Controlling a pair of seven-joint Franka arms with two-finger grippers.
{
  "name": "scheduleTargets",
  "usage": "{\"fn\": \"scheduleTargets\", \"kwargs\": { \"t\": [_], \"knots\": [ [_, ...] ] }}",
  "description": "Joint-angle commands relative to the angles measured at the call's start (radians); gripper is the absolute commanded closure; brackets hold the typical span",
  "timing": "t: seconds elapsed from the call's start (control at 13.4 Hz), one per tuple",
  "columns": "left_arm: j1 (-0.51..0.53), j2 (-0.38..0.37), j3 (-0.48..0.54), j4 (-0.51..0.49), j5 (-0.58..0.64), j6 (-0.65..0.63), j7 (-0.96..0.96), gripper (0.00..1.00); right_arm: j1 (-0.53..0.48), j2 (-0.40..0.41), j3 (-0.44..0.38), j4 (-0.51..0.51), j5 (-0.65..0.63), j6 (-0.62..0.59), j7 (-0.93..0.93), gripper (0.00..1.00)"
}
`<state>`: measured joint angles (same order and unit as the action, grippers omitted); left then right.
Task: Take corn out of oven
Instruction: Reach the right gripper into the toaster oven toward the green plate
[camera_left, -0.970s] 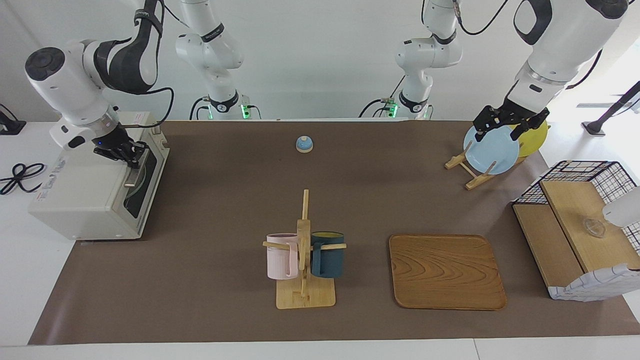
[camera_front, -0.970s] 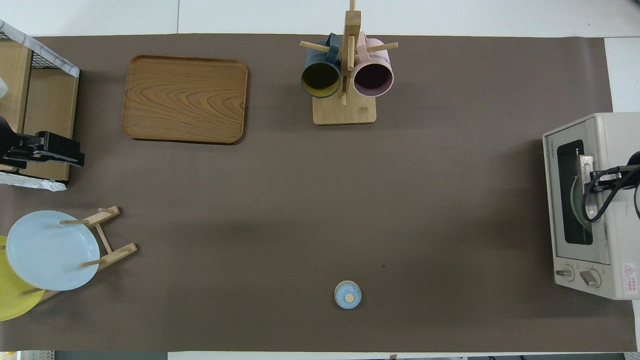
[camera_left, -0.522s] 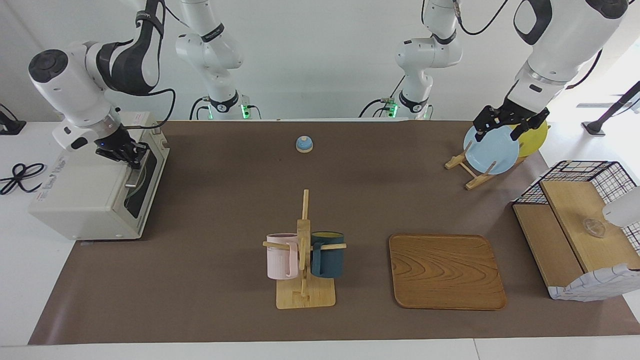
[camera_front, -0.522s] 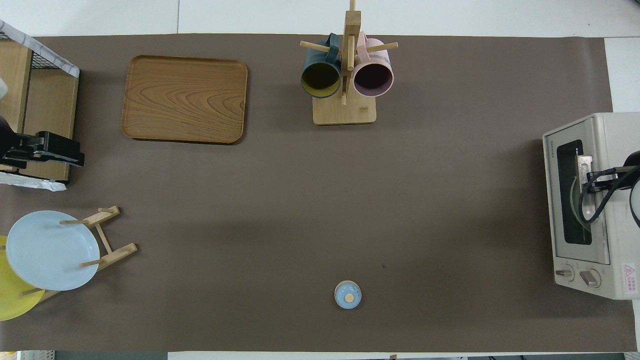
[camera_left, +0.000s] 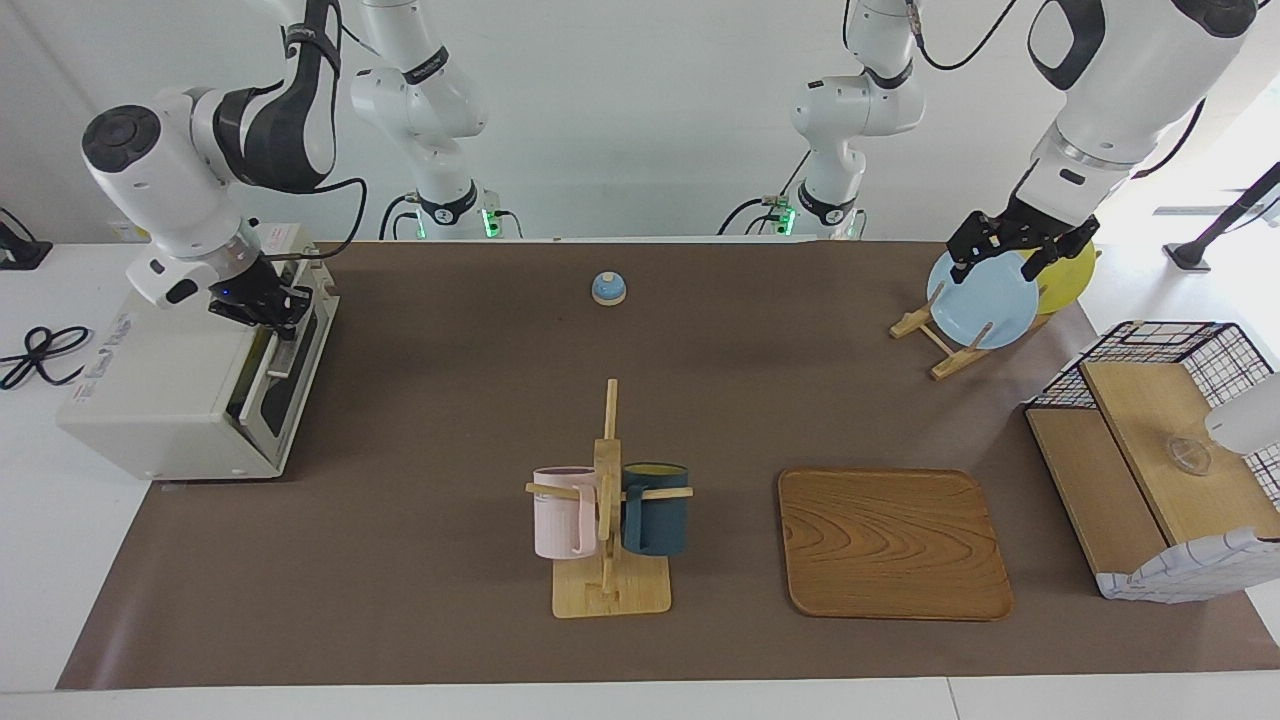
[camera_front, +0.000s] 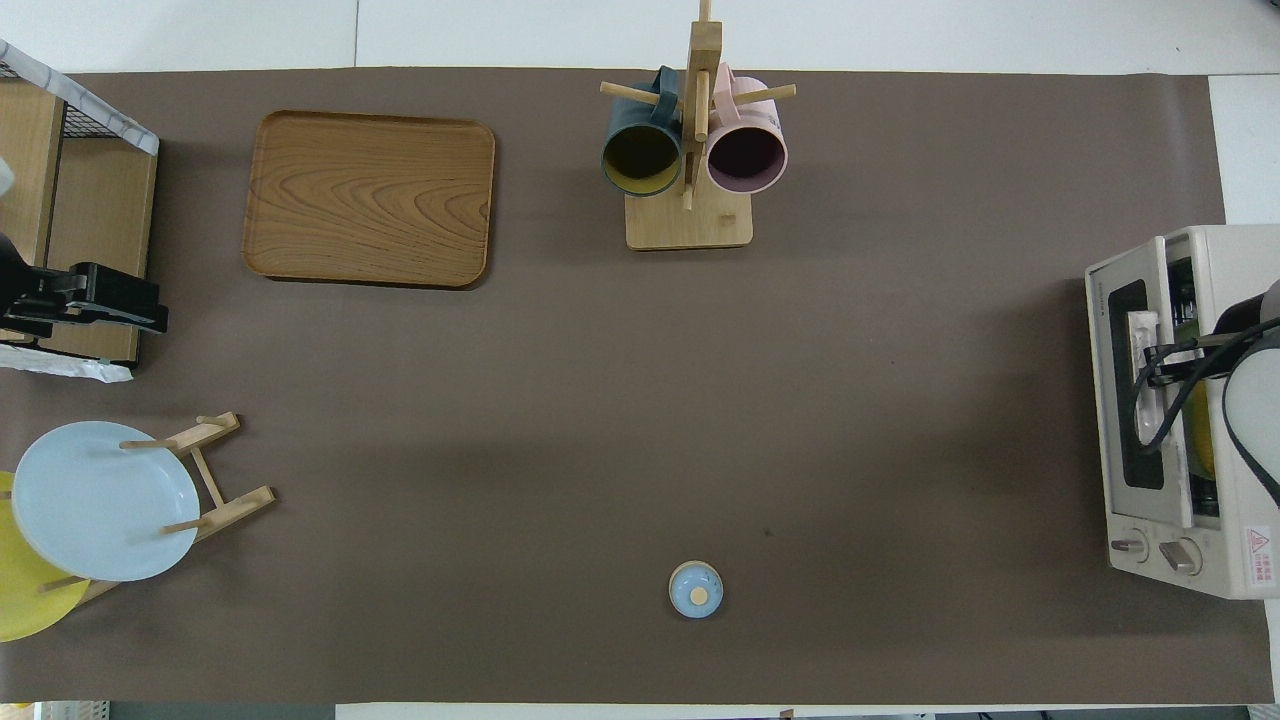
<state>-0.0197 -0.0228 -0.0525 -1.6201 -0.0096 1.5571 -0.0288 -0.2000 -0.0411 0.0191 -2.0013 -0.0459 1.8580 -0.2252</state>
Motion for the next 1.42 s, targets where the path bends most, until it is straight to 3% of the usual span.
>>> {"fn": "scheduleTargets", "kwargs": {
  "t": [0.0, 0.52, 0.75, 1.34],
  "knots": [
    [0.033, -0.025, -0.004, -0.037, -0.012, 0.018, 0.017, 0.0, 0.013, 0.044, 0.001, -0.03, 0.031, 0.082, -0.011, 1.0],
    [0.041, -0.026, -0.004, -0.046, -0.012, 0.054, 0.003, 0.0, 0.071, 0.11, 0.002, -0.07, 0.031, 0.204, -0.01, 1.0],
    [0.032, -0.026, -0.004, -0.044, -0.012, 0.041, 0.001, 0.0, 0.106, 0.113, 0.002, -0.181, 0.031, 0.386, 0.015, 1.0],
    [0.037, -0.034, -0.004, -0.052, -0.012, 0.027, 0.001, 0.0, 0.11, 0.161, 0.002, -0.228, 0.031, 0.452, 0.035, 1.0]
  ]
}}
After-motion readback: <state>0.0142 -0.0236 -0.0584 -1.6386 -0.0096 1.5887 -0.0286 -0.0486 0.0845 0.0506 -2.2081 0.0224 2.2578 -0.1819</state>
